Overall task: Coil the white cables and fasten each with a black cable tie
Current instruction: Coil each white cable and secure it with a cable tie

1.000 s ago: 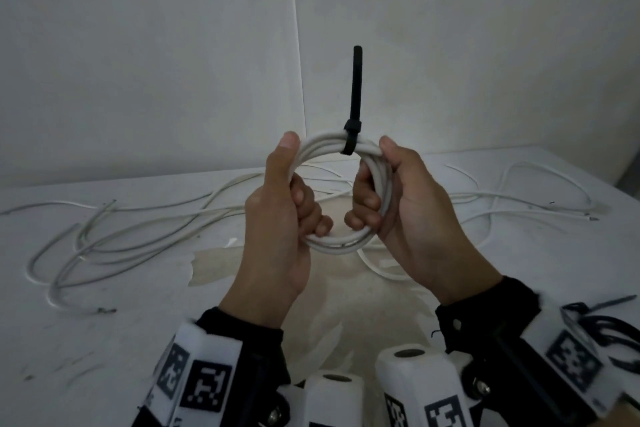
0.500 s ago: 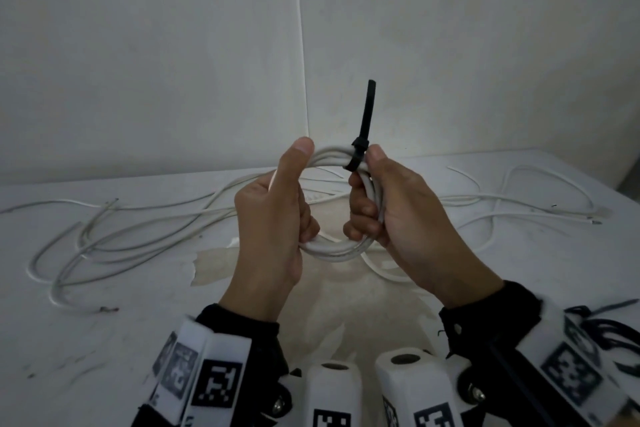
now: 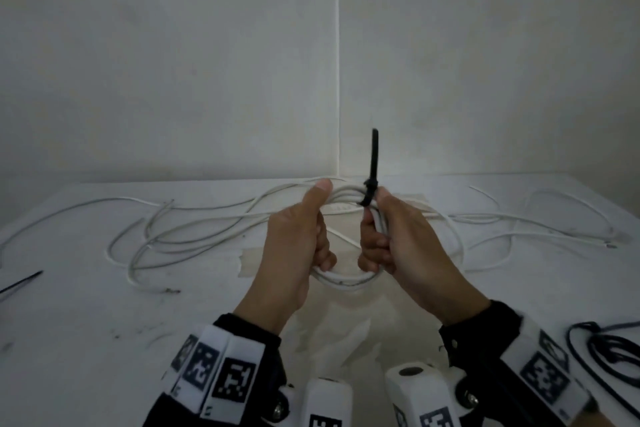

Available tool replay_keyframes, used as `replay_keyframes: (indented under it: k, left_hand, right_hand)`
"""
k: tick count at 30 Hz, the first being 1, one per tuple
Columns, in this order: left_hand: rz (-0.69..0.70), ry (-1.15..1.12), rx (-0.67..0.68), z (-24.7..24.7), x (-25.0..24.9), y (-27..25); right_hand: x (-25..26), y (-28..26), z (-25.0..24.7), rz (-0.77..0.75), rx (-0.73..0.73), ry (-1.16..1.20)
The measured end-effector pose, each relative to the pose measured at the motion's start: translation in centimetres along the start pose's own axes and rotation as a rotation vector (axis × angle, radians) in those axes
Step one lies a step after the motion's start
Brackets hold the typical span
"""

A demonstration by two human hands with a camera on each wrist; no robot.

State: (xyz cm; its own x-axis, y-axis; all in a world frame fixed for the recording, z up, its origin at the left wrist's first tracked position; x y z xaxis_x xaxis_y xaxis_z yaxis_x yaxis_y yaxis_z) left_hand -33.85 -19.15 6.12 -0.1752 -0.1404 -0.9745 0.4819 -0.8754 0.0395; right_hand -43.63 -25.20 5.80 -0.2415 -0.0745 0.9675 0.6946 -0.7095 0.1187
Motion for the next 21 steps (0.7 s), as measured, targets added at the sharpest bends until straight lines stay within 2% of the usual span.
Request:
replay_keyframes:
  k: [3, 7, 13, 17, 21]
  left_hand:
    - [-0.029, 0.027, -0.013, -1.8, 0.0, -1.1]
    - [-0.002, 0.063, 0.008, -4.3, -1.3, -2.0]
    - [0.177, 0.266, 0.015, -7.4, -3.6, -3.7]
    - [0.203, 0.347, 0.038, -9.8, -4.3, -4.5]
    - [0.226, 0.348, -0.007, -11.7, -4.7, -5.0]
  right_hand:
    - [-1.0, -0.4, 1.6, 0.05, 0.067, -0.043]
    - [-0.7, -0.6, 4.0, 0.019, 0.176, -0.092]
    - [0.0, -0.4, 6.7, -0.005, 0.131, -0.179]
    - [-0.1, 0.2, 8.8, -0.027, 0.14, -0.274]
    - [-1.0, 0.4, 11.4, -0.021, 0.177, -0.278]
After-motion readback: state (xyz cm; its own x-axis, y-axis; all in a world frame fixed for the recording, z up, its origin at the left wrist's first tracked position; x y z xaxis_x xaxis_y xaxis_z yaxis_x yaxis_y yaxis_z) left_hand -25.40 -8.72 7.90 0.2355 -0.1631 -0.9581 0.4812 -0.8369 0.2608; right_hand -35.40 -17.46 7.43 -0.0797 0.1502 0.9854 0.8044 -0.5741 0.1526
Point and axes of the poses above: each hand's wrist, its own y-axis towards the middle knuckle, its own z-axis out of the palm, x = y × z, the point moved 7 cm from there along y, towards the middle knuckle, and after that the axes turned 8 degrees about x, right-handed, at the moved point
